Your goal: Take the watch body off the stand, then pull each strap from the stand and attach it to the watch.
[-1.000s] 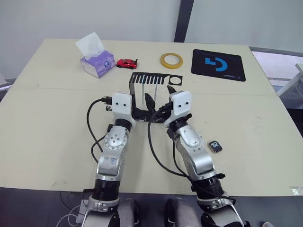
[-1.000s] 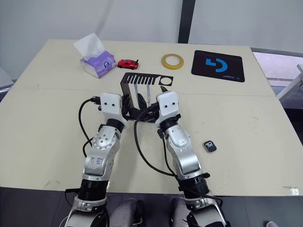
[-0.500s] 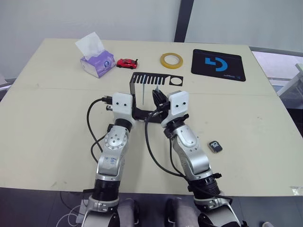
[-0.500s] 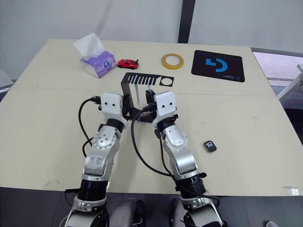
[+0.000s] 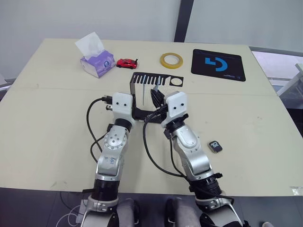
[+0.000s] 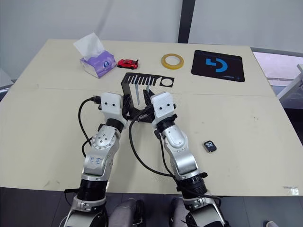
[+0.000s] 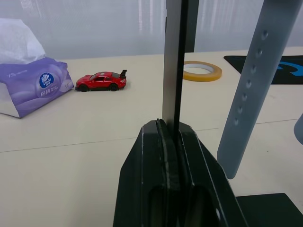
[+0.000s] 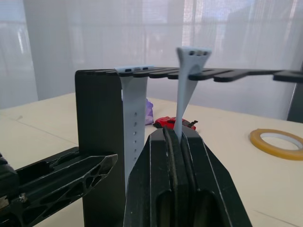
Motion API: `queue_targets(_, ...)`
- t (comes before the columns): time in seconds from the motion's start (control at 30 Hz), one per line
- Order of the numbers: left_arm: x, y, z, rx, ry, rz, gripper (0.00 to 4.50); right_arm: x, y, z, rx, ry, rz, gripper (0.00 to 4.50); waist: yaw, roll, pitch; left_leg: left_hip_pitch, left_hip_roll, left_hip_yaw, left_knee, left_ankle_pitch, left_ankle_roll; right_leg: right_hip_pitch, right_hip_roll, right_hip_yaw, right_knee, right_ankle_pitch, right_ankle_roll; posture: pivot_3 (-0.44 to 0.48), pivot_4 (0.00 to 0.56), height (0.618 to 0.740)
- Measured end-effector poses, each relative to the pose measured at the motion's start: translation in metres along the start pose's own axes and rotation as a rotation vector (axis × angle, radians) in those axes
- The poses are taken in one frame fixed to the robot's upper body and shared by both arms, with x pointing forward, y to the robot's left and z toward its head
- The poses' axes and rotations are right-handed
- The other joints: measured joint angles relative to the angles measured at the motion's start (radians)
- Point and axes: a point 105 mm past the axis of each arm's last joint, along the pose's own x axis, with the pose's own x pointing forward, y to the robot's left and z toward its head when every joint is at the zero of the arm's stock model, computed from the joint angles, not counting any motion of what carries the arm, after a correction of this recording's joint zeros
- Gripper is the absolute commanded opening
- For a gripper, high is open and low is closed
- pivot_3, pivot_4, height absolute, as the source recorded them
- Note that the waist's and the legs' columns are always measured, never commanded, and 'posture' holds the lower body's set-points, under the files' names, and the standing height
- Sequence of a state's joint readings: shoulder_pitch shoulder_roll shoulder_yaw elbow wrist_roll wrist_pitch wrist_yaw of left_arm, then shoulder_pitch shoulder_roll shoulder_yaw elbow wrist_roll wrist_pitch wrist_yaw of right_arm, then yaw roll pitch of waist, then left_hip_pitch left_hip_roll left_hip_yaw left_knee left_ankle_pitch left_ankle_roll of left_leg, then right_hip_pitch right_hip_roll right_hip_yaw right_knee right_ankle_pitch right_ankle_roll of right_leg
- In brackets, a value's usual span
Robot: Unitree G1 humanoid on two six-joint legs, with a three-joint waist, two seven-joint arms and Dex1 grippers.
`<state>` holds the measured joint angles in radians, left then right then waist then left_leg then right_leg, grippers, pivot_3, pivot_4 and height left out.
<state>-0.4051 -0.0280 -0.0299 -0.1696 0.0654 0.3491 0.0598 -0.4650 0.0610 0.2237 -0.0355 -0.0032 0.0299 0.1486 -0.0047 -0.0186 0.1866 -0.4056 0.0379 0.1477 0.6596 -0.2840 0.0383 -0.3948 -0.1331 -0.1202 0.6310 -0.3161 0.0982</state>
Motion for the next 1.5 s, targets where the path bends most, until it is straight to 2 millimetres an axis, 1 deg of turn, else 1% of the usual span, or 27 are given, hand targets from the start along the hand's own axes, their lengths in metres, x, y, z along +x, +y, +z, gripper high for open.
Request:
queue_targets(0.2,0.000,-0.001,0.001,0.012,-0.002,-0.012,0.00,-0.004,0.004,0.004,-0.033,-0.015,0.036,0.08,0.001,0.000,0.000,0.000,0.000,0.000,-0.001,0.000,0.000,0.000,0.000,0.000,-0.001,0.000,0.000,0.000,0.150,0.740)
queue_targets(0.3,0.000,-0.001,0.001,0.028,-0.003,-0.018,0.00,-0.017,0.007,0.007,-0.058,-0.024,0.071,0.08,0.001,0.000,0.000,0.000,0.000,0.000,-0.001,0.000,0.000,0.000,0.000,0.000,-0.002,0.000,0.000,0.000,0.150,0.740)
queue_targets(0.4,0.000,-0.001,0.001,0.034,-0.003,-0.020,0.00,-0.023,0.007,0.007,-0.076,-0.020,0.081,0.08,0.000,0.000,0.000,0.000,0.000,0.000,-0.001,0.000,0.000,0.000,0.000,0.000,-0.002,0.000,0.000,0.000,0.150,0.740)
queue_targets(0.43,0.000,0.000,0.001,0.036,-0.002,-0.020,0.00,-0.027,0.006,0.008,-0.089,-0.019,0.090,0.08,0.001,0.000,0.000,0.000,0.000,0.000,-0.001,0.000,0.000,0.000,0.000,0.000,-0.002,0.000,0.000,0.000,0.150,0.740)
queue_targets(0.53,0.000,0.000,0.001,0.038,-0.002,-0.020,0.00,-0.031,0.005,0.006,-0.109,-0.008,0.098,0.08,0.001,0.000,0.000,0.000,0.000,0.000,-0.001,0.000,0.000,0.000,0.000,0.000,-0.002,0.000,0.000,0.000,0.150,0.740)
queue_targets(0.6,0.000,0.000,0.001,0.038,-0.003,-0.022,0.00,-0.034,0.004,0.009,-0.121,-0.016,0.108,0.08,0.001,0.000,0.000,0.000,0.001,0.000,-0.001,0.000,0.000,0.000,0.000,0.000,-0.002,0.000,0.000,0.000,0.150,0.740)
queue_targets(0.7,0.000,-0.001,0.001,0.037,-0.002,-0.030,0.00,-0.044,0.003,0.009,-0.137,0.001,0.124,0.08,0.002,0.000,0.000,0.000,0.000,0.000,-0.001,0.000,0.000,0.000,0.000,0.000,-0.003,0.000,0.000,0.000,0.150,0.740)
queue_targets(0.8,-0.001,-0.003,0.000,0.024,0.006,-0.038,1.05,-0.057,-0.002,0.009,-0.144,0.025,0.142,0.00,0.003,0.000,0.000,0.000,0.000,0.000,-0.001,0.000,0.000,0.000,0.000,0.000,-0.003,0.000,0.000,0.000,0.150,0.740)
queue_targets(0.83,-0.002,-0.004,-0.001,0.016,0.011,-0.042,1.56,-0.061,-0.004,0.010,-0.148,0.028,0.147,0.00,0.003,0.000,0.000,0.000,0.000,0.000,-0.001,0.000,0.000,0.000,0.000,0.000,-0.004,0.000,0.000,0.000,0.150,0.740)
queue_targets(0.87,-0.002,-0.004,-0.002,0.011,0.014,-0.044,1.97,-0.063,-0.005,0.011,-0.150,0.030,0.149,0.00,0.003,0.000,0.000,0.000,0.000,0.000,-0.001,0.000,0.000,0.000,-0.001,0.000,-0.004,0.000,0.000,0.000,0.150,0.740)
queue_targets(0.9,-0.002,-0.005,-0.003,0.006,0.017,-0.047,2.50,-0.066,-0.008,0.012,-0.149,0.034,0.151,0.00,0.003,0.000,0.000,0.000,0.000,0.000,-0.001,0.000,0.000,0.000,0.000,0.000,-0.004,0.000,0.000,0.000,0.150,0.740)
queue_targets(0.93,-0.003,-0.005,-0.002,0.004,0.016,-0.050,2.83,-0.069,-0.010,0.012,-0.149,0.039,0.155,0.00,0.003,0.000,0.000,0.000,0.001,0.000,-0.001,0.000,0.000,0.000,0.000,0.000,-0.005,0.000,0.000,0.000,0.150,0.740)
queue_targets(1.03,-0.004,-0.004,0.001,0.011,0.010,-0.068,2.83,-0.076,-0.018,0.013,-0.147,0.060,0.172,0.00,0.002,0.000,0.000,0.000,0.001,0.000,-0.001,0.000,0.000,0.000,0.000,0.000,-0.005,0.000,0.000,0.000,0.150,0.740)
queue_targets(1.1,-0.010,-0.002,0.006,0.013,0.001,-0.078,2.83,-0.082,-0.025,0.015,-0.149,0.076,0.194,0.00,0.003,0.000,0.000,0.000,0.001,0.000,-0.002,0.000,0.000,0.000,0.000,0.000,-0.004,0.000,0.000,0.000,0.150,0.740)
queue_targets(1.17,-0.014,0.001,0.008,0.018,0.001,-0.082,2.83,-0.085,-0.028,0.017,-0.139,0.078,0.209,0.00,0.002,0.000,0.000,0.000,0.001,0.000,-0.002,0.000,0.000,0.000,0.000,0.000,-0.005,0.000,0.000,0.000,0.150,0.740)
queue_targets(1.23,-0.023,0.006,0.008,0.022,0.018,-0.109,2.83,-0.090,-0.031,0.018,-0.118,0.094,0.248,0.00,0.001,0.000,0.000,0.000,0.001,0.000,-0.002,0.000,0.000,0.000,0.000,0.000,-0.005,0.000,0.000,0.000,0.150,0.740)
queue_targets(1.37,-0.043,0.026,0.000,0.052,0.091,-0.139,2.83,-0.100,-0.035,0.021,-0.069,0.126,0.329,0.00,0.002,0.000,0.000,0.001,0.001,0.000,-0.002,0.000,0.000,0.000,-0.001,0.000,-0.005,0.000,0.000,0.000,0.150,0.740)
queue_targets(1.5,-0.057,0.041,0.002,0.065,0.114,-0.210,2.83,-0.107,-0.043,0.022,0.010,0.157,0.353,0.00,0.003,0.000,0.000,0.001,0.001,0.000,-0.002,-0.001,0.000,0.000,-0.002,0.000,-0.005,0.000,0.000,0.000,0.150,0.740)
